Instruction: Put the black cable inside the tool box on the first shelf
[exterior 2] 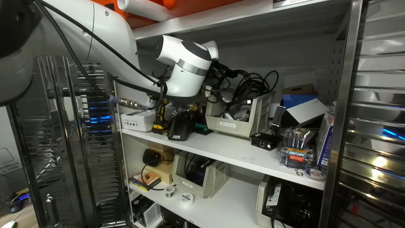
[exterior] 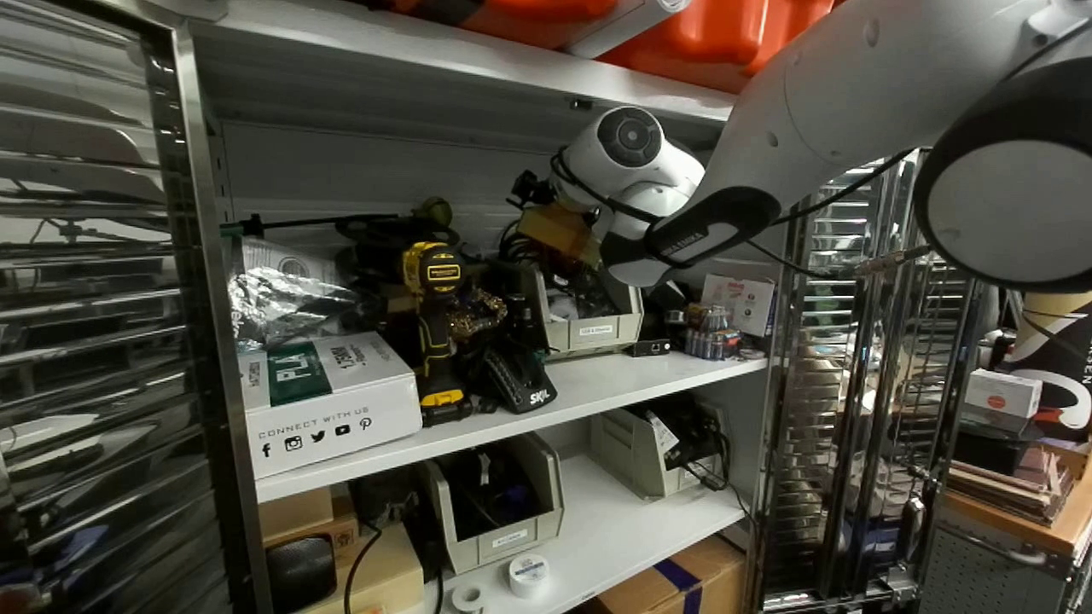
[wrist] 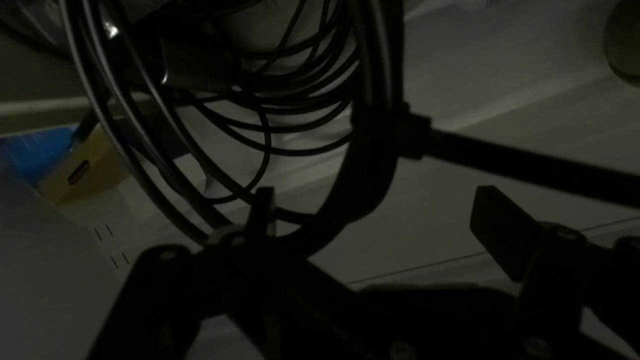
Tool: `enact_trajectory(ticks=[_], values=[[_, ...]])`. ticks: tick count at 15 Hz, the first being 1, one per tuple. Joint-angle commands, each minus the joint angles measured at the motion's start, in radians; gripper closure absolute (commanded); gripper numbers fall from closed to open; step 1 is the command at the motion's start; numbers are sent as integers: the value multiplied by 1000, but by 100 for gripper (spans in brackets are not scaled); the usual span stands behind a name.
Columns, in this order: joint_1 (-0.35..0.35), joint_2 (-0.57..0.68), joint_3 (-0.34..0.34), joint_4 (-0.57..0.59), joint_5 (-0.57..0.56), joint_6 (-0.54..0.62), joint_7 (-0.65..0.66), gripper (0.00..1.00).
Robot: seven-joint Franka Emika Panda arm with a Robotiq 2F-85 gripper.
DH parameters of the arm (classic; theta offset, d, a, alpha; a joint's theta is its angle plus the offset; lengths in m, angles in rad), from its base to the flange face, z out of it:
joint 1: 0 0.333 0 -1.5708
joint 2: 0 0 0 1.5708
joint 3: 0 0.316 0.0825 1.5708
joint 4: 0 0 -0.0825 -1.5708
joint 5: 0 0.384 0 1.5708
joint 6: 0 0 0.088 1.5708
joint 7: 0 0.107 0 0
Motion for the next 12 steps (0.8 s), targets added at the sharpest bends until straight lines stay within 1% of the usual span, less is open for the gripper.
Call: enact_trajectory(ticks=[1,3,4,5,6,8,10,11,12], values=[[58,20,-113,21,-16,-15,49,0],[37,16,-62,12,-8,-81,-19,0],[7,8,10,8,4,-155,-92,0],[-13,6,55,8,21,-207,-141,1],[-47,10,122,21,52,-273,-204,0],[-95,31,210,61,110,-376,-296,0],[-128,49,273,109,165,-483,-381,0],[-164,49,329,141,154,-540,-400,0],[-183,45,365,160,166,-589,-432,0]])
